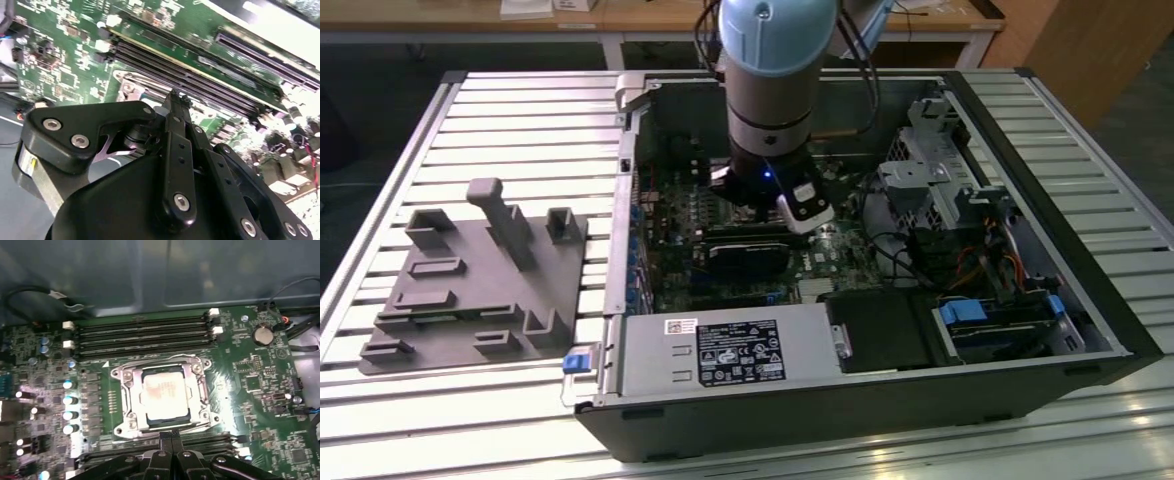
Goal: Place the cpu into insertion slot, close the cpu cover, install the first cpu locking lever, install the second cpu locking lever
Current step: 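Install the second cpu locking lever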
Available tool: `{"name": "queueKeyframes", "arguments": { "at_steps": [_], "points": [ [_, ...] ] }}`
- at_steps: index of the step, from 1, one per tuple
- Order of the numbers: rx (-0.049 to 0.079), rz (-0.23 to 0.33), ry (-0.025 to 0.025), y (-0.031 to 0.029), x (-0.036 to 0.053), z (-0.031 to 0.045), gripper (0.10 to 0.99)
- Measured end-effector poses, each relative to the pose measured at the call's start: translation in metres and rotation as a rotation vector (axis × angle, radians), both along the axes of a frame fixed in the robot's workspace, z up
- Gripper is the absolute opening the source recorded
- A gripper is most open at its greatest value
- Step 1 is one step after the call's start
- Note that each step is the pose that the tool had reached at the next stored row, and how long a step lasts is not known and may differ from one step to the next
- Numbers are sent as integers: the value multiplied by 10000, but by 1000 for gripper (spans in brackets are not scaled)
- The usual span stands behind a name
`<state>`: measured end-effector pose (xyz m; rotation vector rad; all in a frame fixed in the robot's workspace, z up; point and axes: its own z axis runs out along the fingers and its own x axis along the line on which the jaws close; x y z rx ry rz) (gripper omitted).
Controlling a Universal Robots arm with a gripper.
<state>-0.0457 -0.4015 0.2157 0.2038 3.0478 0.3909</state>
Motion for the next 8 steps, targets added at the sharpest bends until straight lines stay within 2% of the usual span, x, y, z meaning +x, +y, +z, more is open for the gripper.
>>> {"name": "queueKeyframes", "arguments": {
  "at_steps": [3,8],
  "points": [
    [-67,-2,0,40,22,-1,106],
    [-212,0,0,154,27,-1,106]
  ]
}}
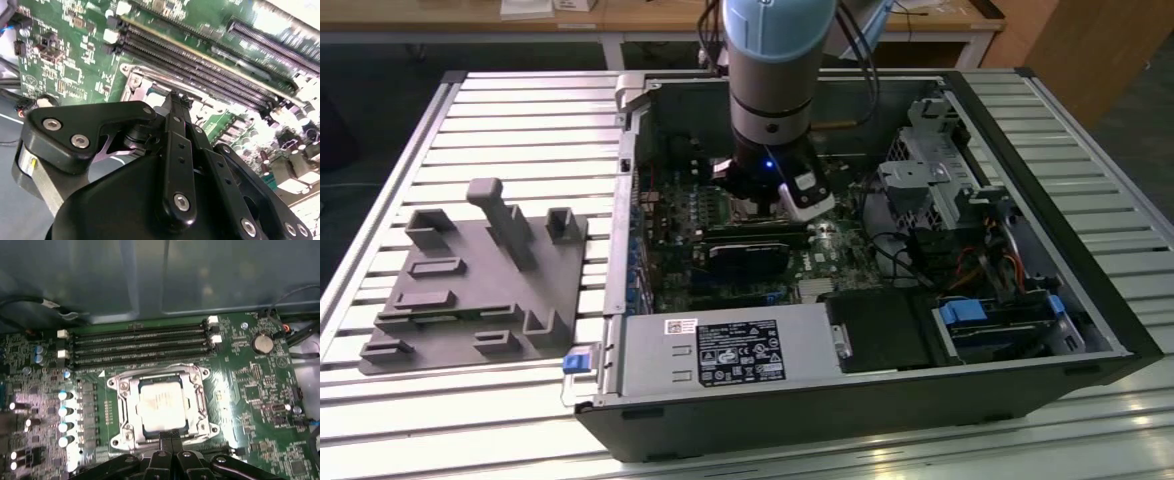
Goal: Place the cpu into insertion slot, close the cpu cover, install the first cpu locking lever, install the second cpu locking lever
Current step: 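Install the second cpu locking lever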
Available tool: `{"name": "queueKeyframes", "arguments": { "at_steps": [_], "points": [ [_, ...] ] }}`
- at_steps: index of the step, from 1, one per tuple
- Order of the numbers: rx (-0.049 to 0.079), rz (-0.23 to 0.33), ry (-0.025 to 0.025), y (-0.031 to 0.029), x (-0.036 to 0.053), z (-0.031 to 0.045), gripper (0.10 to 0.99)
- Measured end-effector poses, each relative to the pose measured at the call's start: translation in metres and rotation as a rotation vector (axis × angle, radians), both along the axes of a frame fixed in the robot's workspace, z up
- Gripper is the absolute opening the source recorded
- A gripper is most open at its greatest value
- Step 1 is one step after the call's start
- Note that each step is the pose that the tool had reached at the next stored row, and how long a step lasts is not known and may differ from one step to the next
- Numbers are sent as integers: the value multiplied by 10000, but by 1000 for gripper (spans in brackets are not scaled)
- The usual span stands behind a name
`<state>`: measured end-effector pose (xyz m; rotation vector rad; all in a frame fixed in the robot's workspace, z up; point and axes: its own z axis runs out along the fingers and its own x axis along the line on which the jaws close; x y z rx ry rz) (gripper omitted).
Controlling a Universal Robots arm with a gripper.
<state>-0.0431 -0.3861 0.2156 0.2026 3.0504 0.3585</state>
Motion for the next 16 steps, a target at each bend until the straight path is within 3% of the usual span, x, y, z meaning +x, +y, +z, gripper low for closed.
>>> {"name": "queueKeyframes", "arguments": {
  "at_steps": [11,16],
  "points": [
    [-587,-2,2,242,9,0,106],
    [-708,-1,1,326,9,-1,106]
  ]
}}
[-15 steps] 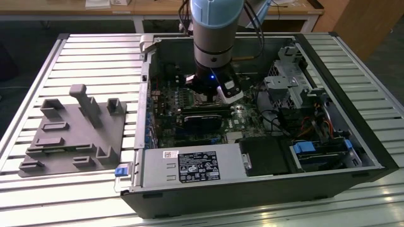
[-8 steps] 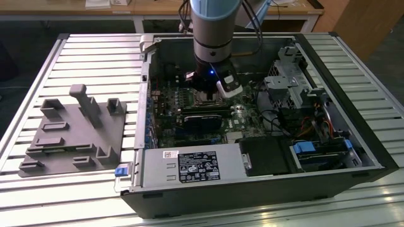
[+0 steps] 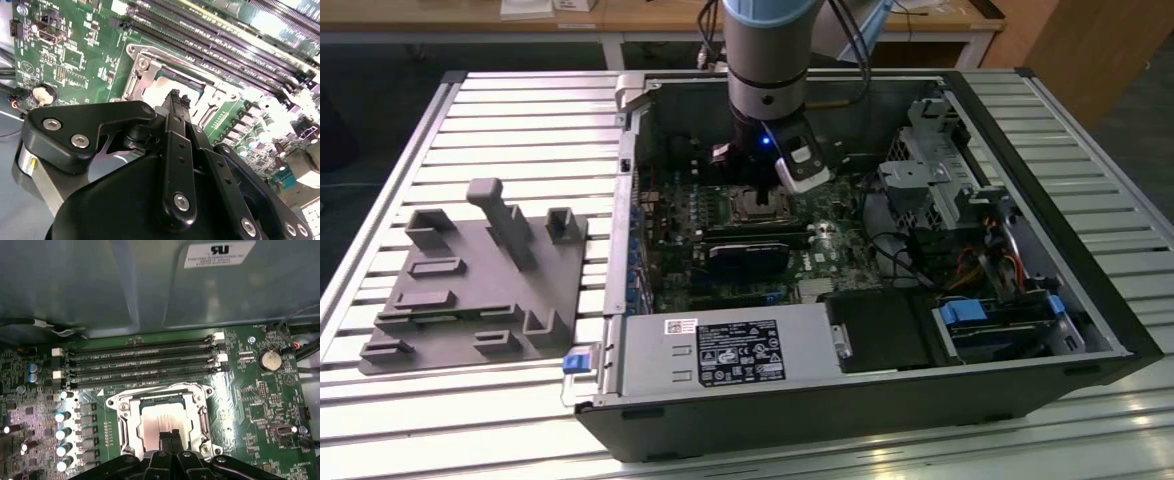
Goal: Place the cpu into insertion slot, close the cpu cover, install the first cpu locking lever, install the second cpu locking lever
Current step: 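Install the second cpu locking lever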
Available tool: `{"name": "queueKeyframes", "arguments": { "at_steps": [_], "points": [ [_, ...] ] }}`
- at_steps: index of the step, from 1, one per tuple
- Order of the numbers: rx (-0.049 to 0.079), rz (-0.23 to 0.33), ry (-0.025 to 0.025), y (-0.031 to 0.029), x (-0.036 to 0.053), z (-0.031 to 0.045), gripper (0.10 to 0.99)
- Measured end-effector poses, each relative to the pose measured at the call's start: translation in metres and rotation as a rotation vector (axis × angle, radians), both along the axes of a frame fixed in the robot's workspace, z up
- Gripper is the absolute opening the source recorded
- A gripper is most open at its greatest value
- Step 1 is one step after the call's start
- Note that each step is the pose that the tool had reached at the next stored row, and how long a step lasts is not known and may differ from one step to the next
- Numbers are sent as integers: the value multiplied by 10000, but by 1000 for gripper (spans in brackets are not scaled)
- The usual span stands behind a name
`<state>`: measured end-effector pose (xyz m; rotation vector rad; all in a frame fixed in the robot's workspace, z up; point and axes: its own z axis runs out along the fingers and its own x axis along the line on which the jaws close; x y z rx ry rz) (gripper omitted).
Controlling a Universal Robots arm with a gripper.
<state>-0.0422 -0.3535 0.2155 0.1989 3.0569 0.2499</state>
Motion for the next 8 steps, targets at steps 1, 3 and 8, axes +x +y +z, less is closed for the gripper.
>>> {"name": "queueKeyframes", "arguments": {
  "at_steps": [1,3,8],
  "points": [
    [-3,0,-1,13,0,0,106],
    [-3,0,0,38,0,2,106],
    [-9,1,0,63,0,48,106]
  ]
}}
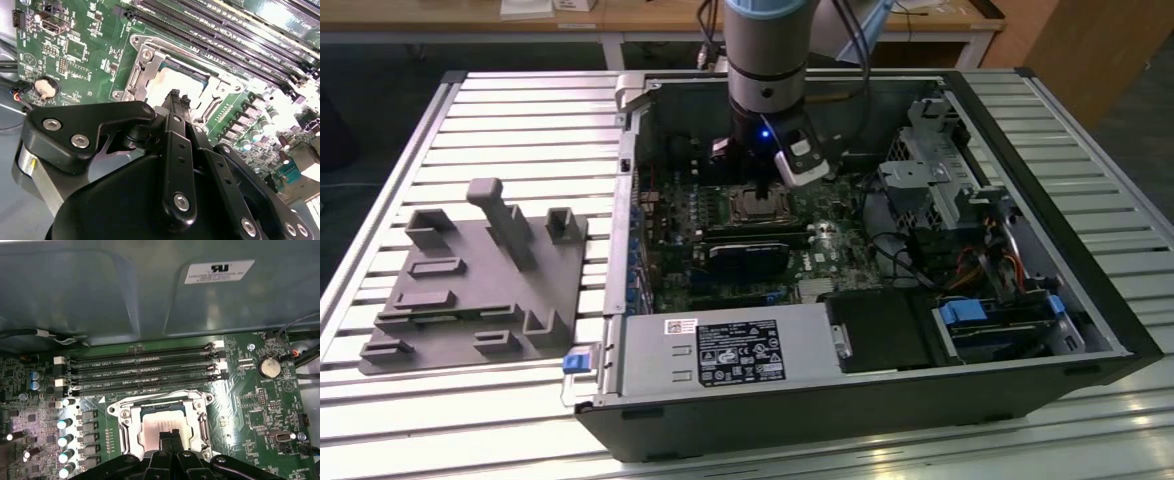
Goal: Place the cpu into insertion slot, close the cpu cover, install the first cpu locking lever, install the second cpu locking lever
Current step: 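Install the second cpu locking lever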
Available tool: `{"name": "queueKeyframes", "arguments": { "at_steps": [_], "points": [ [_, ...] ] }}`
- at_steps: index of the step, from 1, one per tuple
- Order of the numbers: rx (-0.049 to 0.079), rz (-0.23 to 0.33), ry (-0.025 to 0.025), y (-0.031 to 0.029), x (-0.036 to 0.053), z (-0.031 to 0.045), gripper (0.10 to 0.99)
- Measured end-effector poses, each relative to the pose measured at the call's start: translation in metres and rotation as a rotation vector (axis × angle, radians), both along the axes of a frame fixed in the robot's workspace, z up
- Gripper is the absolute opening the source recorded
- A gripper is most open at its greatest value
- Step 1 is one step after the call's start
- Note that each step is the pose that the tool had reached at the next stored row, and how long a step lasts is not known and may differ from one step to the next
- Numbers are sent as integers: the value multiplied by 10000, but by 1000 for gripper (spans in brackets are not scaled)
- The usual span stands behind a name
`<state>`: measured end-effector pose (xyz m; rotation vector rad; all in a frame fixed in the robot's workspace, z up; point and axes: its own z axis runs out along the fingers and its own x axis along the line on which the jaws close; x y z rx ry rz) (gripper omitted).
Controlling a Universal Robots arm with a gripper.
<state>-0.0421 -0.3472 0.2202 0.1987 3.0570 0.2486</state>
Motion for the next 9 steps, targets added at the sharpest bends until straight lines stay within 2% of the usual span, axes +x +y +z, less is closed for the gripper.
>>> {"name": "queueKeyframes", "arguments": {
  "at_steps": [3,9],
  "points": [
    [-16,-1,-2,4,0,32,106],
    [-36,-1,-2,4,0,33,106]
  ]
}}
